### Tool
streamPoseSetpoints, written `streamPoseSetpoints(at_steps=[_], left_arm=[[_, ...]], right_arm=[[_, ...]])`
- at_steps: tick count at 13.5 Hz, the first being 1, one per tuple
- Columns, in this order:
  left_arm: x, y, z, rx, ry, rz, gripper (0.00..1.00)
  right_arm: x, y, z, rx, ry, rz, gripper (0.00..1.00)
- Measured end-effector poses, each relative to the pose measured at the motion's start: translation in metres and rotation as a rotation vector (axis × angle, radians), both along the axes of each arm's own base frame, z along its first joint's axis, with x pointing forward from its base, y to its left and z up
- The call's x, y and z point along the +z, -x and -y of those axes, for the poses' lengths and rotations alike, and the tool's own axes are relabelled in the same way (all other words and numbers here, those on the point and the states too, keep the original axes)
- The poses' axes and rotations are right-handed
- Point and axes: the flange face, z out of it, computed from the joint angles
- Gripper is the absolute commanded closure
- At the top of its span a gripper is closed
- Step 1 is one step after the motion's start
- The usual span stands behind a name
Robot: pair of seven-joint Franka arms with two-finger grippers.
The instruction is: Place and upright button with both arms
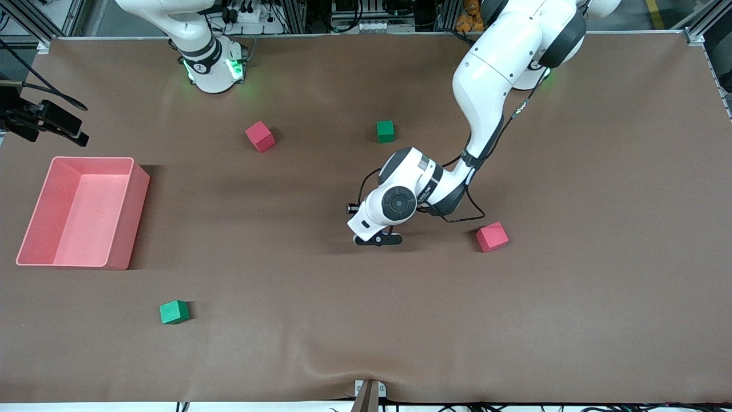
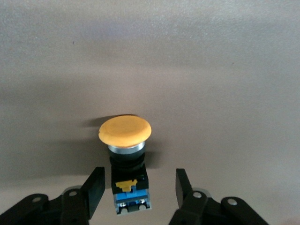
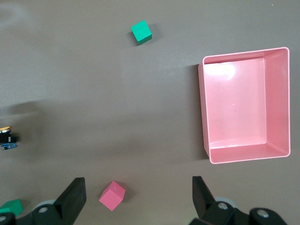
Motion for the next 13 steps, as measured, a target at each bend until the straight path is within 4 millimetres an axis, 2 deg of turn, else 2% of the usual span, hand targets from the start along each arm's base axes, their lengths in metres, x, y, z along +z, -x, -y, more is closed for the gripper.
streamPoseSetpoints(at_steps=[2,5,6,7,13], left_arm=[[-0.0062,0.0011,-0.0007,0.0,-0.005,-0.007,0.4],[-0.0103,0.0019,-0.0015,0.006,-0.011,-0.015,0.56],[-0.0103,0.0015,-0.0019,0.009,-0.013,-0.015,0.84],[-0.0104,0.0011,-0.0025,0.01,-0.013,-0.015,1.0],[-0.0028,-0.0044,-0.0013,0.063,-0.018,-0.01,1.0]], right_arm=[[0.0,0.0001,0.0,0.013,0.0,0.0,0.0],[-0.0004,0.0001,0.0005,0.036,0.005,-0.001,0.0],[-0.0005,0.0002,0.0012,0.051,0.012,-0.003,0.0],[-0.0008,0.0005,0.0015,0.06,0.015,-0.005,0.0],[-0.0013,0.0003,-0.0002,0.072,0.019,-0.007,0.0]])
